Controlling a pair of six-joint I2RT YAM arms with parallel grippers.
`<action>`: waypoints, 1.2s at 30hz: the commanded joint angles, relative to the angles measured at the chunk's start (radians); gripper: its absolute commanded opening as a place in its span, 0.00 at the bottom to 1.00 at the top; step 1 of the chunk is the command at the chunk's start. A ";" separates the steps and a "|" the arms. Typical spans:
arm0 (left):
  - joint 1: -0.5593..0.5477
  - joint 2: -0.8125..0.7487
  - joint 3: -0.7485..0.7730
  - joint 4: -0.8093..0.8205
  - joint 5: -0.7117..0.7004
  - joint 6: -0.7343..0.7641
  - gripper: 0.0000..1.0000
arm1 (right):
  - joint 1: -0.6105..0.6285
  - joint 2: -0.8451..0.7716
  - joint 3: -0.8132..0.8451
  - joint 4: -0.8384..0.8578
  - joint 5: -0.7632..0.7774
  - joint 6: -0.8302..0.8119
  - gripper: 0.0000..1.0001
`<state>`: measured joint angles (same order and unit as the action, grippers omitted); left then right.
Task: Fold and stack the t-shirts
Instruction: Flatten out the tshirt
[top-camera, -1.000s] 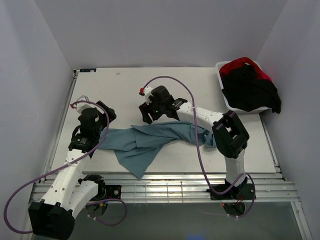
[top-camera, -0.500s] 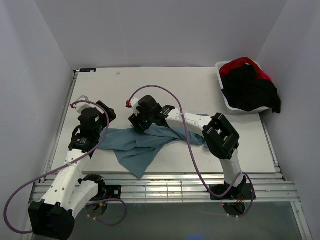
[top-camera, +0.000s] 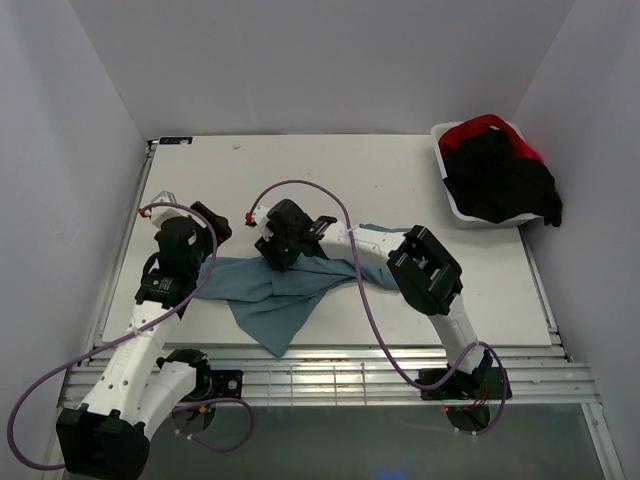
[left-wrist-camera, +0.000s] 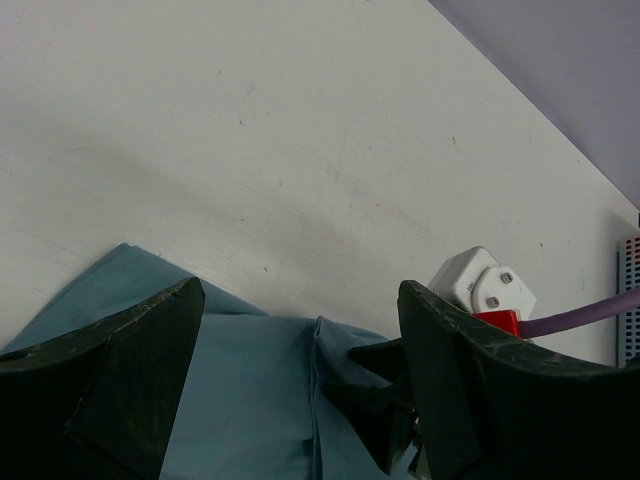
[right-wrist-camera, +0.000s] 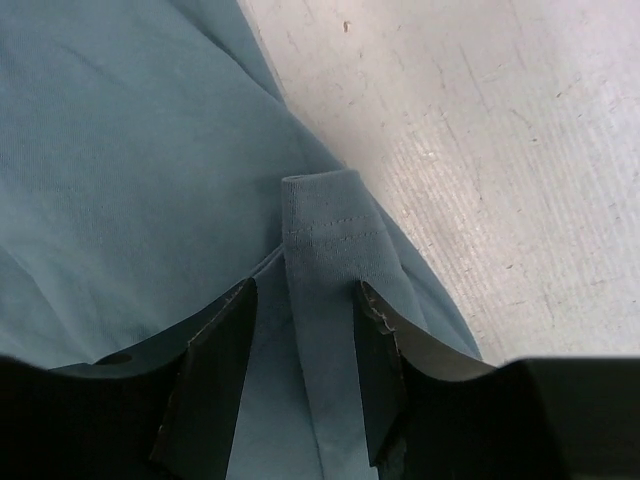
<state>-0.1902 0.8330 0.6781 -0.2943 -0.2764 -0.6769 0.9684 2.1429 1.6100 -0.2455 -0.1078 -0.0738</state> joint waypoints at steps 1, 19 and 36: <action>0.001 -0.025 0.000 -0.012 0.002 0.011 0.89 | 0.006 0.006 0.060 -0.006 0.039 -0.020 0.46; 0.001 -0.040 -0.009 -0.012 0.013 0.027 0.89 | 0.024 0.034 0.088 0.015 0.036 -0.040 0.50; 0.001 -0.055 -0.028 -0.008 0.026 0.028 0.89 | 0.049 0.101 0.180 -0.031 0.103 -0.073 0.54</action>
<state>-0.1902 0.8062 0.6563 -0.2955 -0.2546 -0.6617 1.0164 2.2326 1.7569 -0.2680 -0.0307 -0.1234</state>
